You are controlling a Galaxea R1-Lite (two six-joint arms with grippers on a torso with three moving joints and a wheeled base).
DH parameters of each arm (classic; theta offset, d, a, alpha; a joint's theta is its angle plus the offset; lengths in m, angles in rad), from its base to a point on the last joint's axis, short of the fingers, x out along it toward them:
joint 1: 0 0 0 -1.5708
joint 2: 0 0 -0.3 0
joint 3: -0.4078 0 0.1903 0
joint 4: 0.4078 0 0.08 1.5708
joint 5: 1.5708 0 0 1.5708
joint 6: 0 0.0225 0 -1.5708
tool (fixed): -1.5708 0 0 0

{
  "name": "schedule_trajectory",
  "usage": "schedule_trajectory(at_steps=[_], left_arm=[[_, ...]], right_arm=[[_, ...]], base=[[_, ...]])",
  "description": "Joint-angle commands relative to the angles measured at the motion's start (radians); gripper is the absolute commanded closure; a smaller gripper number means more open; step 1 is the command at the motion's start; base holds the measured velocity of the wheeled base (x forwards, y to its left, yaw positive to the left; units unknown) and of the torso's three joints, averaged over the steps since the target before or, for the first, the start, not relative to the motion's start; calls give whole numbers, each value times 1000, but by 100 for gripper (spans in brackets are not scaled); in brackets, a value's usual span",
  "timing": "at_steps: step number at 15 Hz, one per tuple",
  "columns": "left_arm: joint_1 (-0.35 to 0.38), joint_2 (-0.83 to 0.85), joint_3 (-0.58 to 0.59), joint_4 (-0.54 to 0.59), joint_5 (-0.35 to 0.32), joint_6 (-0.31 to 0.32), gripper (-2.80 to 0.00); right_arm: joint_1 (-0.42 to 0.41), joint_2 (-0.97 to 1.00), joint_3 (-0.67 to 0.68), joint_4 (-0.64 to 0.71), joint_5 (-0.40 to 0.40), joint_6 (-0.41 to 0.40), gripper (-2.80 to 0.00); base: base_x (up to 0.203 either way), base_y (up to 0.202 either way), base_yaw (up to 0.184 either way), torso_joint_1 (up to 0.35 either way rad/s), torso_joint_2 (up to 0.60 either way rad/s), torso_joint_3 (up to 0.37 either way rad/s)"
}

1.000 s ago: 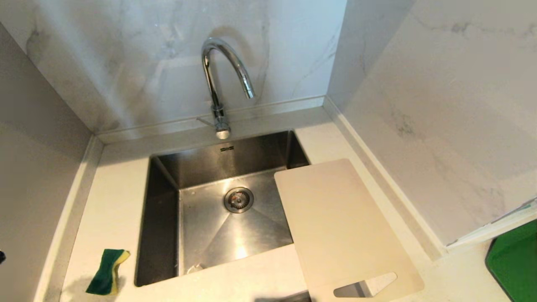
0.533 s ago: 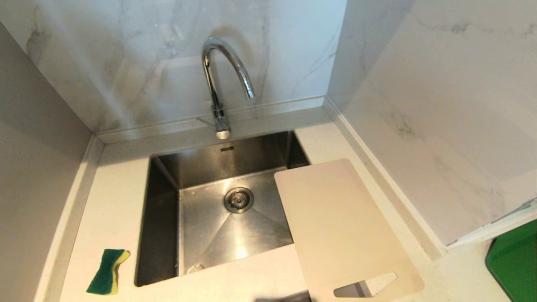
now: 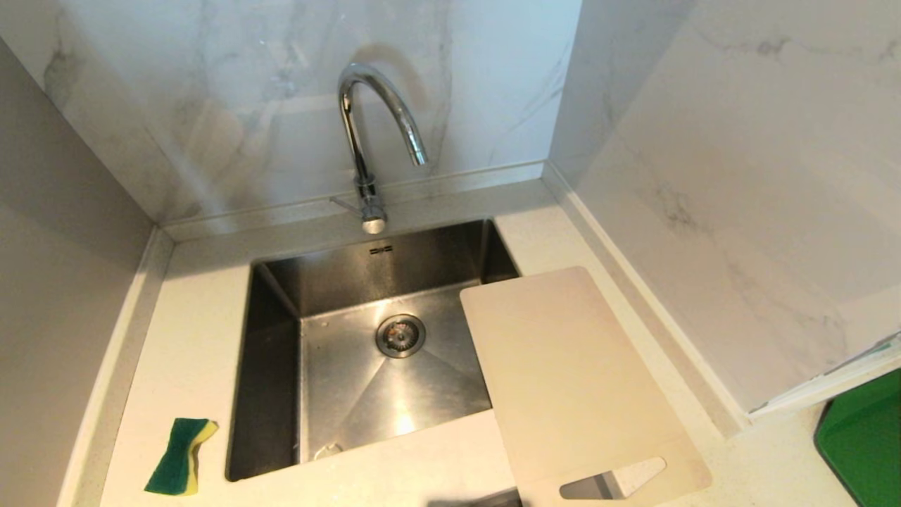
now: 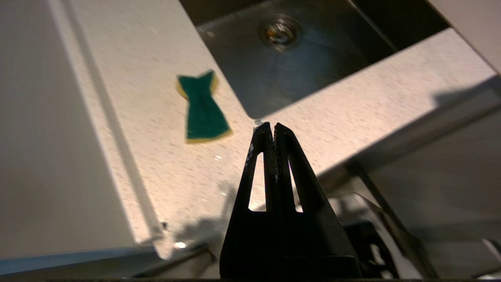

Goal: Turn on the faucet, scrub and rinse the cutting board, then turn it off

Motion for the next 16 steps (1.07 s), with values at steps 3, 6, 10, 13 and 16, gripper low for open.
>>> schedule_trajectory(at_steps=[3, 6, 10, 13, 16], left_arm=[[2, -121, 77, -131, 141, 71, 0], [2, -121, 76, -71, 179, 69, 0], [2, -121, 77, -83, 200, -52, 0], [1, -121, 78, -85, 198, -52, 0], [0, -121, 79, -85, 198, -58, 0]], right_arm=[[0, 0, 2, 0, 1, 0, 0], [0, 0, 2, 0, -1, 4, 0], [0, 0, 2, 0, -1, 4, 0], [0, 0, 2, 0, -1, 12, 0], [0, 0, 2, 0, -1, 12, 0]], base=[[0, 0, 0, 0, 0, 0], [0, 0, 0, 0, 0, 0], [0, 0, 0, 0, 0, 0], [0, 0, 0, 0, 0, 0], [0, 0, 0, 0, 0, 0]])
